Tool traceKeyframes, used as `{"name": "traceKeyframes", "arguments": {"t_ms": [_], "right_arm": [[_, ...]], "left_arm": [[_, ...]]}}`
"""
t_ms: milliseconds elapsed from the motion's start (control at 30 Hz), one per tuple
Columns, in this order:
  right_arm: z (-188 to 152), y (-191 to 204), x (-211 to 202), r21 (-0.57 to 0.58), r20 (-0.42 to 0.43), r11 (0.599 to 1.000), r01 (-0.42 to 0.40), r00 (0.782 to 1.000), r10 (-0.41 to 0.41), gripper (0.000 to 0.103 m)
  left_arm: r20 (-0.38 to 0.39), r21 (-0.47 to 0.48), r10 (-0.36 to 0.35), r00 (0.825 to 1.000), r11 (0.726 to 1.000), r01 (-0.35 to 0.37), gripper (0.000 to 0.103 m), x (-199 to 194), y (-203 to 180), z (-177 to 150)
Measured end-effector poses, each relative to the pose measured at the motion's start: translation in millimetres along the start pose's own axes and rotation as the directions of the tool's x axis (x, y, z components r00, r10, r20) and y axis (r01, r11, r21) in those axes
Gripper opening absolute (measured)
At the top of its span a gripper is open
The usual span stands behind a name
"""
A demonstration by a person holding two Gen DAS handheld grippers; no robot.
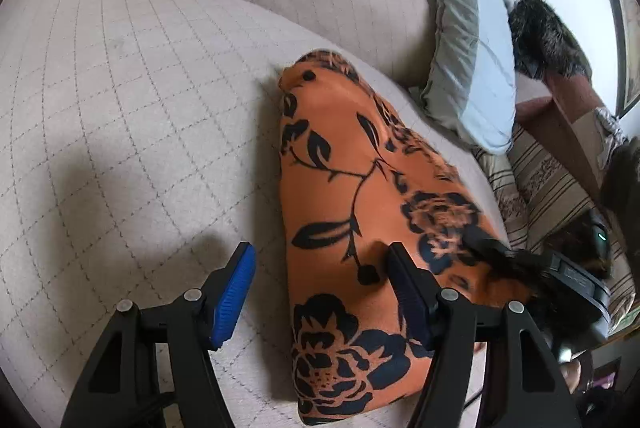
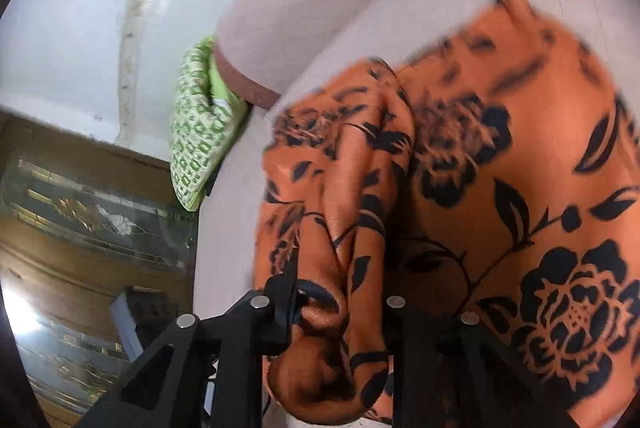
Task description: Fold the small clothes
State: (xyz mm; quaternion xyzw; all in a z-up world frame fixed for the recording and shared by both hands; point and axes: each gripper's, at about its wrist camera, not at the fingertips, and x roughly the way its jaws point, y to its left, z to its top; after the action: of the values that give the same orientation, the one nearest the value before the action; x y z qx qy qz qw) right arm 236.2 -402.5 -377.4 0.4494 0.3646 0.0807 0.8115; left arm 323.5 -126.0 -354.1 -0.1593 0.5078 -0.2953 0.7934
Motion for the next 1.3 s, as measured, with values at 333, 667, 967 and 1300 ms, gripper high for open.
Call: {"name": "traceKeyframes", "arguments": {"t_ms": [333, 667, 967, 1300], "right_arm": [[-14.8, -16.3, -112.4, -0.073, 0.286, 0.967, 0.245, 0.934, -0.215, 0.024], [23.0, -69.9, -115.9, 0.132, 0.163, 0.965, 0.228, 0.955, -0.248, 0.069], [71.1, -80.6, -88.3, 0.134, 0.246, 0.984, 0.114, 0.958, -0.145, 0.066], [99.0, -100.2, -48.1, 0.21, 0.115, 0.948, 0.241, 0.956, -0.268, 0.034]], "left_arm": [[-0.06, 0.216, 0.076, 0.995, 0.974, -0.061, 0.069, 36.5, -67.0, -33.9], [-0.074, 0.254, 0.125, 0.989, 0.962, -0.103, 0.076, 36.8, -64.8, -37.6], [-0.097, 0.272, 0.117, 0.988, 0.958, -0.087, 0.082, 50.7, -65.9, -31.0], [-0.019, 0.358, 0.213, 0.977, 0.914, -0.192, 0.084, 48.4, -85.5, -38.2]]}}
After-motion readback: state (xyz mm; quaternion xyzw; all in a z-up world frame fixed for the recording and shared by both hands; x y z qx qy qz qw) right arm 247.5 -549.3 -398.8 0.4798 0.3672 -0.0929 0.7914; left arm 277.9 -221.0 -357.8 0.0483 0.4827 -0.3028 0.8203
